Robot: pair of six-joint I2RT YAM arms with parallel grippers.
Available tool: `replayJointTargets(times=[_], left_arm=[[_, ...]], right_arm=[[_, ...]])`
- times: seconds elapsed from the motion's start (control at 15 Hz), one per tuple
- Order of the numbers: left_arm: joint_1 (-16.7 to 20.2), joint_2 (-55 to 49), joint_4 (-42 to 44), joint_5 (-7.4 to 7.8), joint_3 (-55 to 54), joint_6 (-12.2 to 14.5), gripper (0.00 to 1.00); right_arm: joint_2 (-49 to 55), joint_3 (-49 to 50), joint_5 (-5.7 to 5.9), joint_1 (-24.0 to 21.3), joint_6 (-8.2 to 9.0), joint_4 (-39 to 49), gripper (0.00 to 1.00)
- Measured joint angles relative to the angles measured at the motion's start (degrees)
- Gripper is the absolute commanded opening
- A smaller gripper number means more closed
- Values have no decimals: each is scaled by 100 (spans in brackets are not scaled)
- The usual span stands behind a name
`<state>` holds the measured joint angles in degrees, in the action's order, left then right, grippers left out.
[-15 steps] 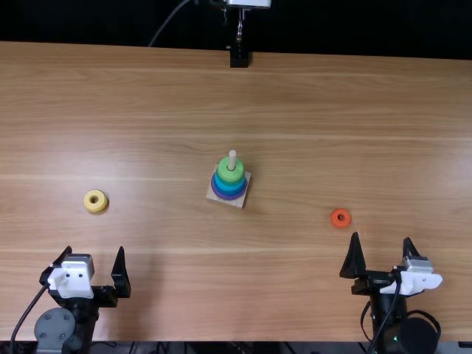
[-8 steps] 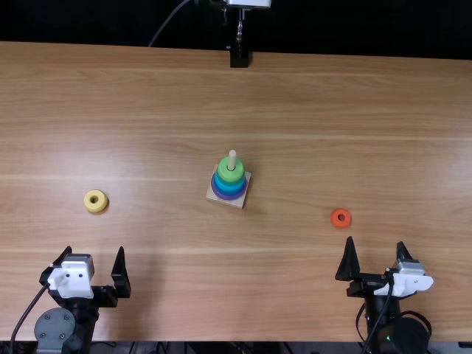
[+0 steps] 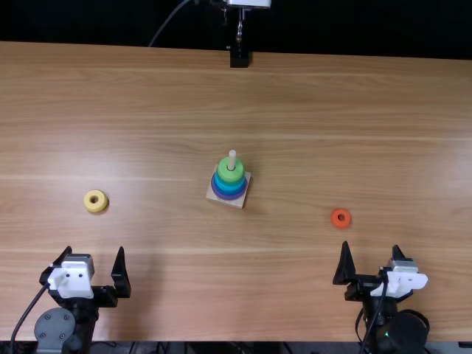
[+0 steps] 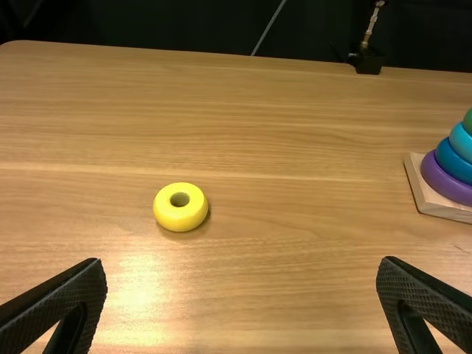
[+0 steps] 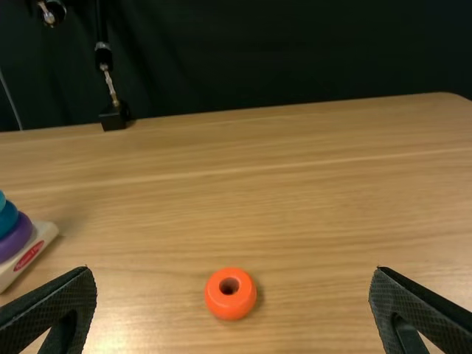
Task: Build the Hanoi tower: stack the rings onto the peg from bottom to top in this color order: purple, dark blue, light blue, dark green, light green, yellow, orange.
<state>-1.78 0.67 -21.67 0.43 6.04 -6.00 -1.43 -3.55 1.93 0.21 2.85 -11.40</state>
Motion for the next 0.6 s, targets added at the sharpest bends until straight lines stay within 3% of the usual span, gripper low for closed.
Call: replayJointTargets(times=[0.6], left_arm=[[0,2,0,0,0,2,100]], right_arm=[[0,-24,0,0,-2,-74,100]])
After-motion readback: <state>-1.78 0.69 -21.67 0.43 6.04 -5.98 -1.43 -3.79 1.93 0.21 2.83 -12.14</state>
